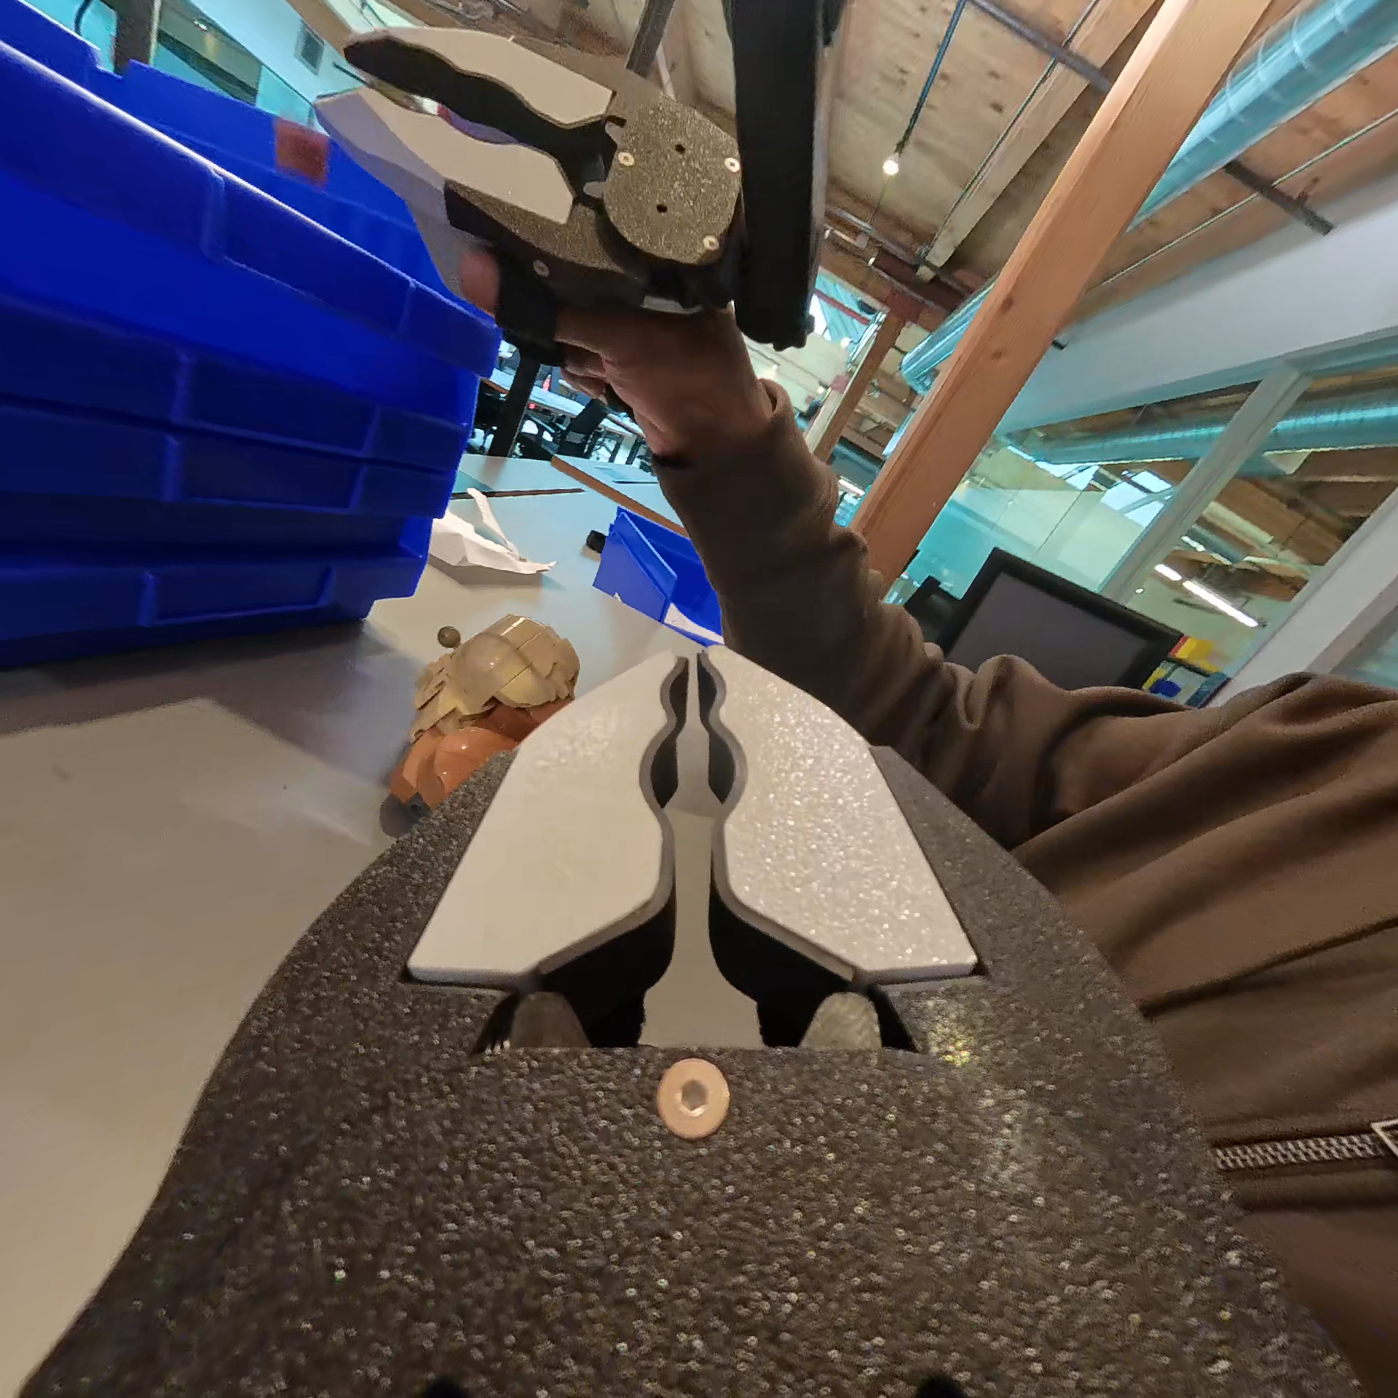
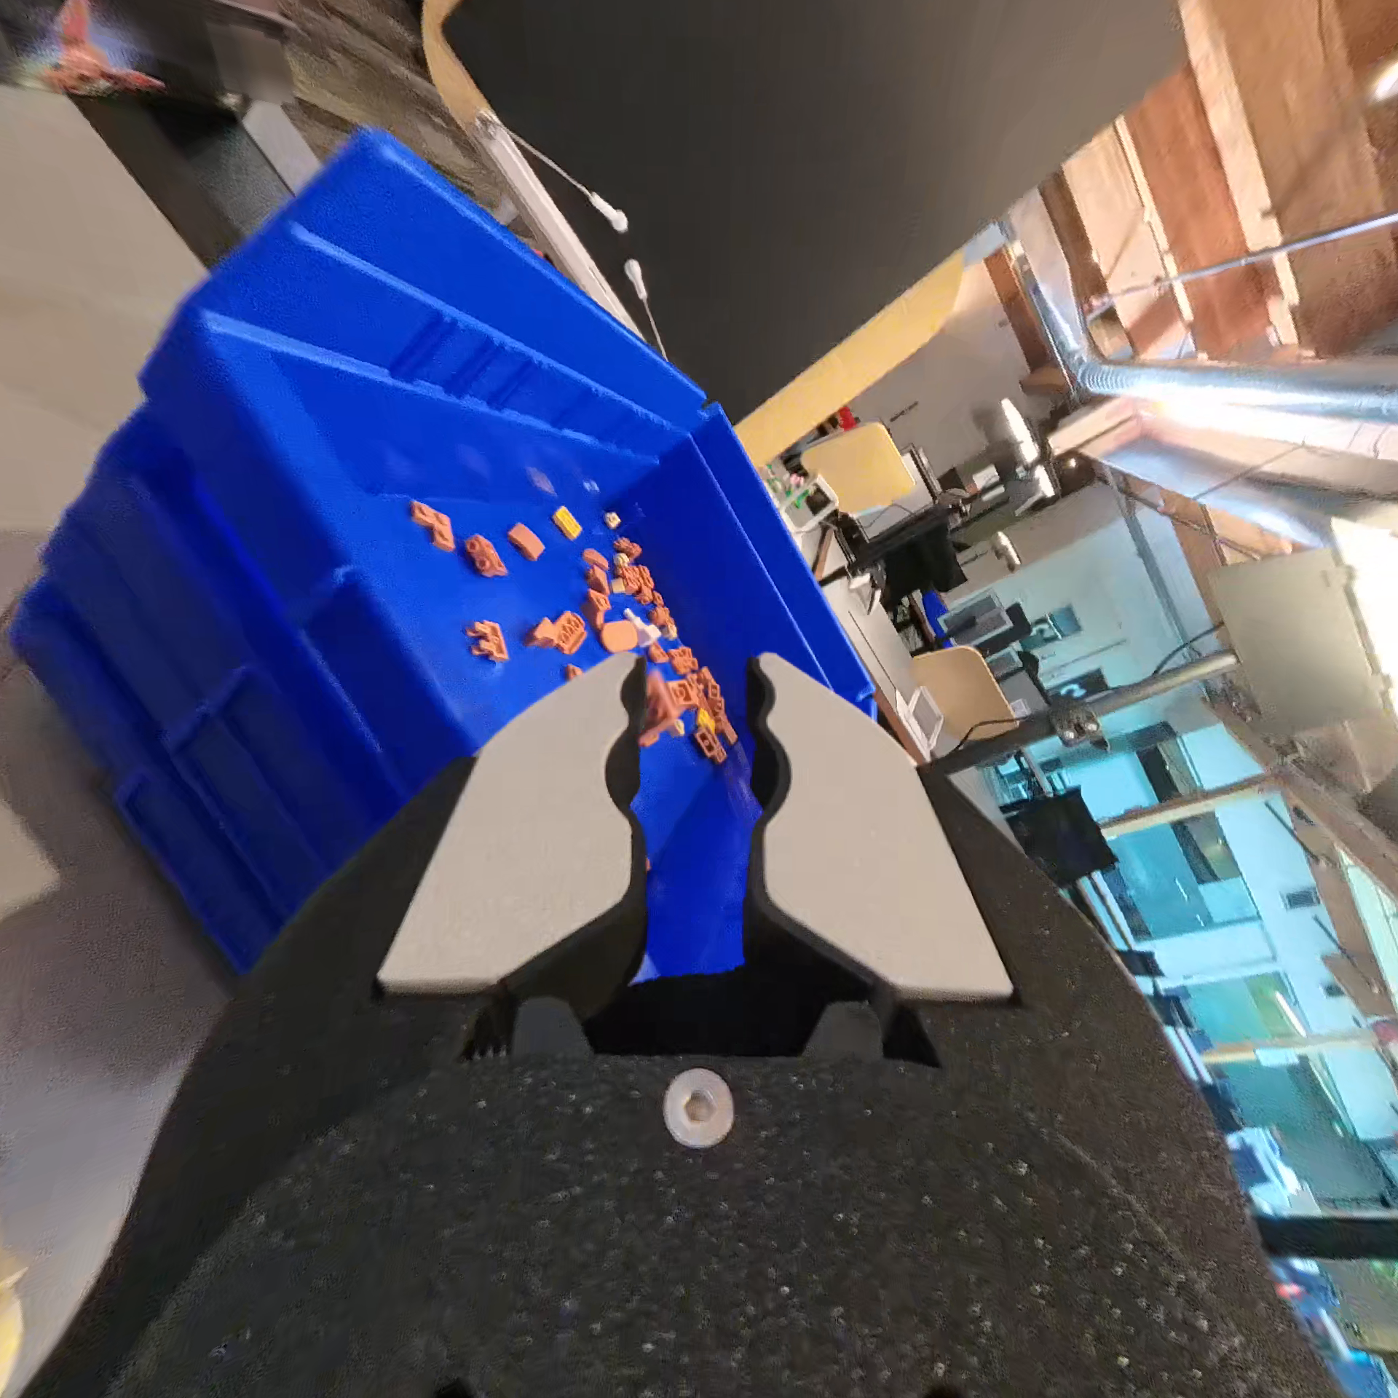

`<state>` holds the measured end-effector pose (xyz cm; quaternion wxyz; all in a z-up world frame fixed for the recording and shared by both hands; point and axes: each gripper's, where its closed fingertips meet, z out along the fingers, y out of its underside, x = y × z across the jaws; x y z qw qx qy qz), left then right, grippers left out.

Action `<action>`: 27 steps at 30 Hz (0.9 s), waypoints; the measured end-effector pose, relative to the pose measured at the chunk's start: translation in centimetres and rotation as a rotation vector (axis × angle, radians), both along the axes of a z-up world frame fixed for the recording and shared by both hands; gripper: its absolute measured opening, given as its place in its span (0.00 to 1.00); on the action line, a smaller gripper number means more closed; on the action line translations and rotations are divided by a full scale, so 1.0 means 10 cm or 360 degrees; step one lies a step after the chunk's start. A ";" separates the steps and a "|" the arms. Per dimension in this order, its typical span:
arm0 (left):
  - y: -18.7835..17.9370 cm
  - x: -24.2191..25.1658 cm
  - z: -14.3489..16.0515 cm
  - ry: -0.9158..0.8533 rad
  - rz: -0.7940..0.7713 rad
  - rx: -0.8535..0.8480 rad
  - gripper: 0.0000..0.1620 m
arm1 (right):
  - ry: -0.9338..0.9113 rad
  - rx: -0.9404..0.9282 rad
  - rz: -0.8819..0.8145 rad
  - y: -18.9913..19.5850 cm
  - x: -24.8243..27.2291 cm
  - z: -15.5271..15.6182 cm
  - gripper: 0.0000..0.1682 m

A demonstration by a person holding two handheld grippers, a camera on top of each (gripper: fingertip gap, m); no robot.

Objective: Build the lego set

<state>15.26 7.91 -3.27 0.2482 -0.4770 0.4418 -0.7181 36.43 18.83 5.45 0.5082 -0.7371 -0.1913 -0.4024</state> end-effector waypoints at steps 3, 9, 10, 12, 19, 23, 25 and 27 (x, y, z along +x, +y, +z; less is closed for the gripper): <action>0.04 -0.01 -0.01 0.0013 0.0036 0.0031 0.01 | 0.0003 0.0024 0.0016 -0.06 -0.05 -0.06 0.15; 0.23 -0.04 -0.11 0.0141 0.0224 0.0169 0.01 | 0.0087 -0.0290 0.0552 -0.56 -1.03 -0.58 0.15; 0.27 -0.05 -0.14 0.0171 0.0265 0.0233 0.01 | 0.0120 -0.0414 0.0680 -0.68 -1.27 -0.74 0.15; 0.33 -0.07 -0.20 0.0227 0.0334 0.0385 0.01 | 0.0175 -0.0676 0.0888 -0.91 -1.66 -1.09 0.15; 0.40 -0.08 -0.51 0.0472 0.0359 0.0668 0.02 | 0.0330 -0.1274 0.1050 -1.07 -2.13 -2.00 0.17; 0.35 -0.08 -0.62 0.0546 0.0305 0.0775 0.03 | 0.0393 -0.1347 0.1034 -1.00 -2.16 -2.13 0.18; 0.31 -0.07 -0.64 0.0556 0.0277 0.0805 0.03 | 0.0390 -0.1375 0.1026 -0.99 -2.17 -2.18 0.17; 0.28 -0.07 -0.66 0.0563 0.0254 0.0829 0.03 | 0.0419 -0.1379 0.1021 -0.97 -2.18 -2.20 0.15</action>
